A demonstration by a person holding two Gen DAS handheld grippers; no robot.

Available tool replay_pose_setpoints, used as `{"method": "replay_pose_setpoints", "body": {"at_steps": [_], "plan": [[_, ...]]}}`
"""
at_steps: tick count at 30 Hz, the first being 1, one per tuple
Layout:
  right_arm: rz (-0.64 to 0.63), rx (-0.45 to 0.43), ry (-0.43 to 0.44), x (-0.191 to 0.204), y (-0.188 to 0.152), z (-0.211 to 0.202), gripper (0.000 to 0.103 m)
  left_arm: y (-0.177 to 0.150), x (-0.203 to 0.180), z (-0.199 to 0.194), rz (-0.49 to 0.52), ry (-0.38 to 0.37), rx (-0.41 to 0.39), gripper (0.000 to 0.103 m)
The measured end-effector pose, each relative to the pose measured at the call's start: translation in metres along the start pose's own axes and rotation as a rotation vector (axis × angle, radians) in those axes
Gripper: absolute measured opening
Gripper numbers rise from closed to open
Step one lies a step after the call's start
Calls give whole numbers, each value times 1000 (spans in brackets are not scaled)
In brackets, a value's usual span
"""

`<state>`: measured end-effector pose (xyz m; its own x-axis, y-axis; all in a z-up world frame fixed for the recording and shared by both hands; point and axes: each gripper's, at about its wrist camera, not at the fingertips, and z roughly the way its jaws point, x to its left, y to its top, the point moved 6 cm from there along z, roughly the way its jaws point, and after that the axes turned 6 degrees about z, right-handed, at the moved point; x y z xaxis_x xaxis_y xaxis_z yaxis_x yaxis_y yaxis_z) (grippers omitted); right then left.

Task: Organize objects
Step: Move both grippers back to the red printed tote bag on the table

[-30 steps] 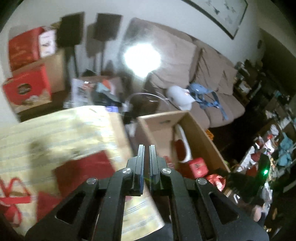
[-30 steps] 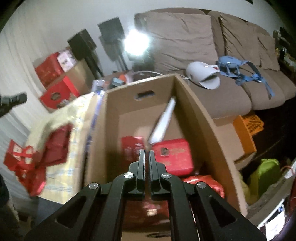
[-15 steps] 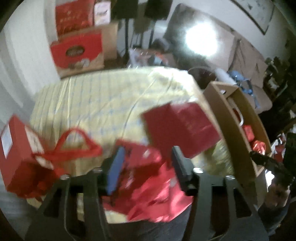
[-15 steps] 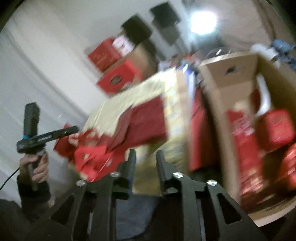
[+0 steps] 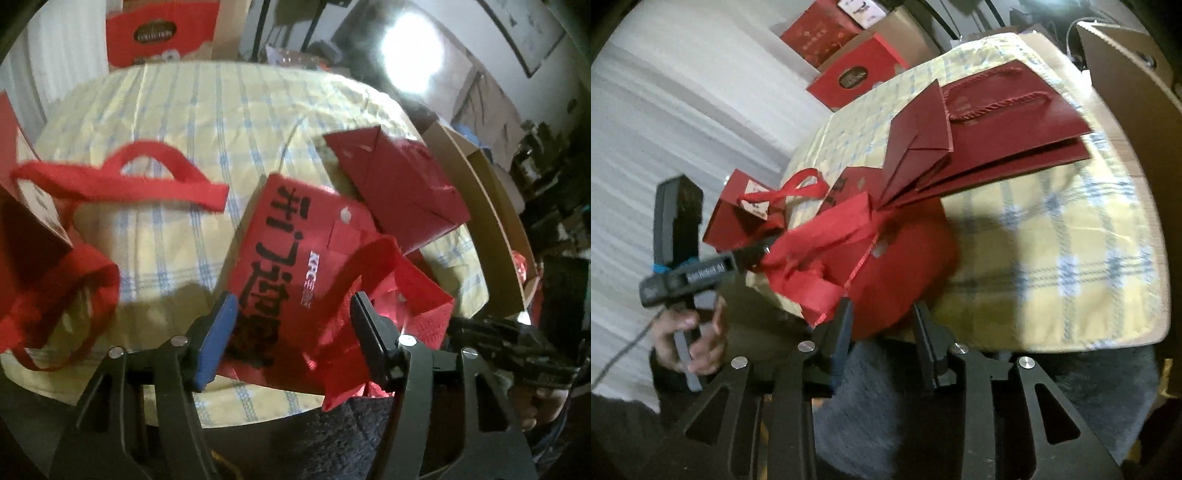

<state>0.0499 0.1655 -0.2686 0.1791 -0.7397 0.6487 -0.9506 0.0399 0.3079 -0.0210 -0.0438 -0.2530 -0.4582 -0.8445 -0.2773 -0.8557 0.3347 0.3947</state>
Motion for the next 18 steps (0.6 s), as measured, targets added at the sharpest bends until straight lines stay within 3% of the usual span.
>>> {"method": "replay_pose_setpoints", "body": {"at_steps": [3,4,5,6,10,14,17,18], "plan": [[6,-16,5,3,7,4,33,-1,1,-2,11,-17,-13,58],[4,-6,6,4,8,6,27,-2,2,-2,3,-32,-10,58],[-6,10,6,7,6,10,9,-2,4,-3,-9,-55,-4,58],[-18,28,17,12,3,14,5,-4,4,-4,-22,-88,4,58],[-72,83,77,36,-17,20,2,-13,-2,-7,-12,-179,49,51],[-112,79,73,45,-29,15,5,-22,3,-13,-19,-141,51,50],[-66,-7,9,25,-11,-1,6,-18,27,-22,-87,-53,-4,50],[-50,-43,-15,16,0,-7,13,-15,37,-25,-106,1,-25,50]]}}
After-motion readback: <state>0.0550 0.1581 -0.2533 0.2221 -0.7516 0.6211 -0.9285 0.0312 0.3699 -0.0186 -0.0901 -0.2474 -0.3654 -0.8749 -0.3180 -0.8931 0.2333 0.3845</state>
